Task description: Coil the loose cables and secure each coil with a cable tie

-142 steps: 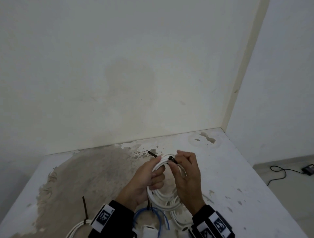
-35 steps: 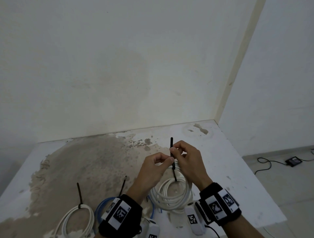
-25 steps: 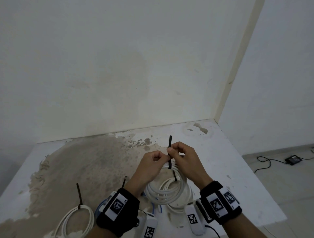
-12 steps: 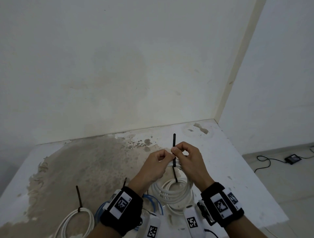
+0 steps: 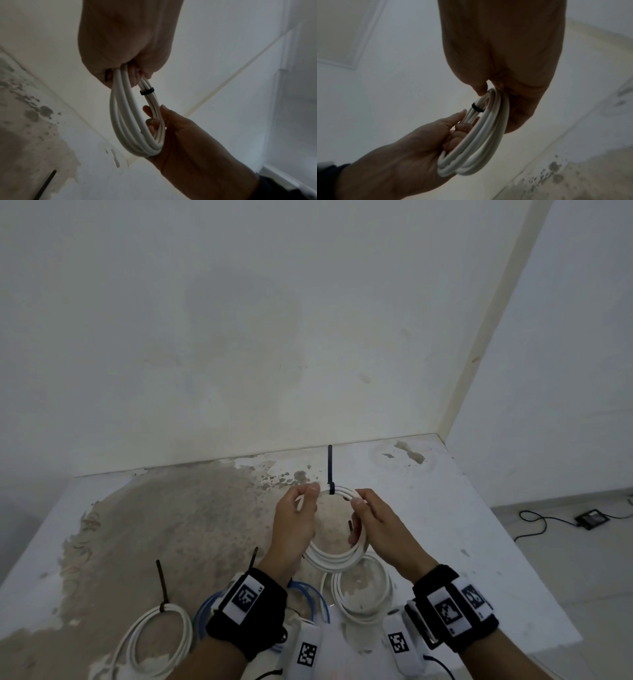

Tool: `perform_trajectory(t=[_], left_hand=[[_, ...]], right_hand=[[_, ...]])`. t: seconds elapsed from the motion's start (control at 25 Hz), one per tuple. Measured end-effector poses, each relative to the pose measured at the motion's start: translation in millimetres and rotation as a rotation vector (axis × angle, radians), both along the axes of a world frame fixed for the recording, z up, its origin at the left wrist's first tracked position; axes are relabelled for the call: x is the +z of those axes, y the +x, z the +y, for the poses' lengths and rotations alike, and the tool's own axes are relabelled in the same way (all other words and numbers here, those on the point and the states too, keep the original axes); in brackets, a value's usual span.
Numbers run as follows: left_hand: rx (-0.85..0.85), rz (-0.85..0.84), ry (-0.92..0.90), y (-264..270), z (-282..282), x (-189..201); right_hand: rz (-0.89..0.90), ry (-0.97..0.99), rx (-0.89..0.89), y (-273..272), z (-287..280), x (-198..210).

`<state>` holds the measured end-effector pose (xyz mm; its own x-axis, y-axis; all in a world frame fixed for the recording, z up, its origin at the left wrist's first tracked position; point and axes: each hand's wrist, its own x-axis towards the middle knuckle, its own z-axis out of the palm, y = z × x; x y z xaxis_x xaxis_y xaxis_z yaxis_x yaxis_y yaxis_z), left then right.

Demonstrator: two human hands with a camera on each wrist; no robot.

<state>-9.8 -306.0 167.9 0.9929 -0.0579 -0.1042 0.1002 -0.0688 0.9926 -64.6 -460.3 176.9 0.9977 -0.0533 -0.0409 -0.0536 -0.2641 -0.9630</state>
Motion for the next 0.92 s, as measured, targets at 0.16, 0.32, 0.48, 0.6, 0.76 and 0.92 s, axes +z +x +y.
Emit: perform_trajectory(t=[0.16,0.32,0.48,0.6,0.76,0.92], left_hand=[[-0.034,-0.015,0.036,-16.0,-1.2,-10.5],[0.128,0.146,0.005,-10.9,29.9,-33.2],[0.443,0.265,0.09,-6.3,149.9,-62.1],[0.717,0.324,0.097,-22.0,263.8,-90.7],[0.988,0.499,0.171,-45.0,385.9,-138.5],[0.951,0.574,0.204,-46.4,436.0,-172.3]], right_hand=[[0.018,0.225,-0.242,4.3,9.9,-10.7],[0.204,0.11,0.023,0.0,19.0,-24.8],[0.373,0.0,0.126,-11.0,16.0,-46.5],[0.512,-0.036,0.079,-18.2,11.0,-60.2],[0.708,-0.06,-0.048,-23.9,17.6,-72.1],[0.791,-0.065,-0.143,-21.5,36.4,-71.3]])
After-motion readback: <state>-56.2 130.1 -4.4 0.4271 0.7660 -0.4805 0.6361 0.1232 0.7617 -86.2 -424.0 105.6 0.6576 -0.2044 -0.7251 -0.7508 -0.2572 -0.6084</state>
